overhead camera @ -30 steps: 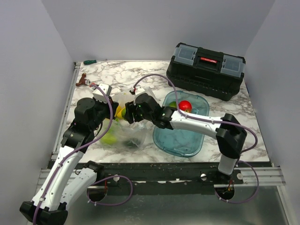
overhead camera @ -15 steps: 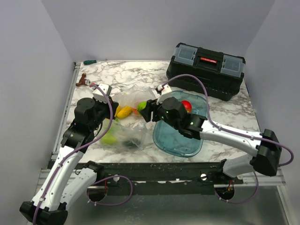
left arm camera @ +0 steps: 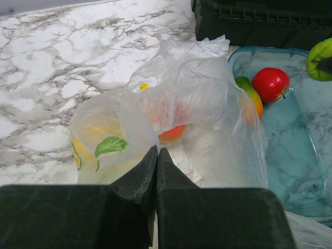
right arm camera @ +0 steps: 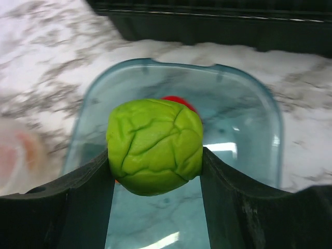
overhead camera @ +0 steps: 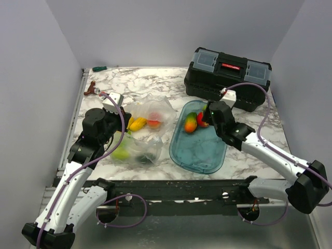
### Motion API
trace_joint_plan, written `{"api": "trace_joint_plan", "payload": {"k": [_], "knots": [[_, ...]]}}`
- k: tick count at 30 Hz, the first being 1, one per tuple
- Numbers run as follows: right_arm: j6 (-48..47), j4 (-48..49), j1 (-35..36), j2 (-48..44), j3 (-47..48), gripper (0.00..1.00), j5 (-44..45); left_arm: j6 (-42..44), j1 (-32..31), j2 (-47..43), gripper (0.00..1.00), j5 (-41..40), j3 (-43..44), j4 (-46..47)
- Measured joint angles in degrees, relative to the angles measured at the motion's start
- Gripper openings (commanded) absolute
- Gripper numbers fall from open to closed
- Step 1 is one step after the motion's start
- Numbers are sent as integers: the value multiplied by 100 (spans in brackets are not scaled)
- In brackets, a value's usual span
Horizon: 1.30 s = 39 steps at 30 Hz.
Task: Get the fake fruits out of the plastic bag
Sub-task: Place the fake fruit in the bin.
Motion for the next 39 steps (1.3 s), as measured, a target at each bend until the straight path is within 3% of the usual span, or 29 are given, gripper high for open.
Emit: {"api": "trace_joint_plan", "payload": {"k": [4,17,27,35,39], "knots": [[129,-647,-483,-9,-61,2,409,-9,0,0,0,2,0,0],[94,-1707,-560,1054,-63,10,820,-28,0,2,0,4,0,0],[-212,-1526,-560,1679,83,40,833,-31,0,35,0,17,0,0],[-291,-1373,-560,2302,326,75,911,-33,0,37,0,20,0,0],[-332,-1316,-560,2437,334,84,925,-35,0,37,0,17,0,0]]}}
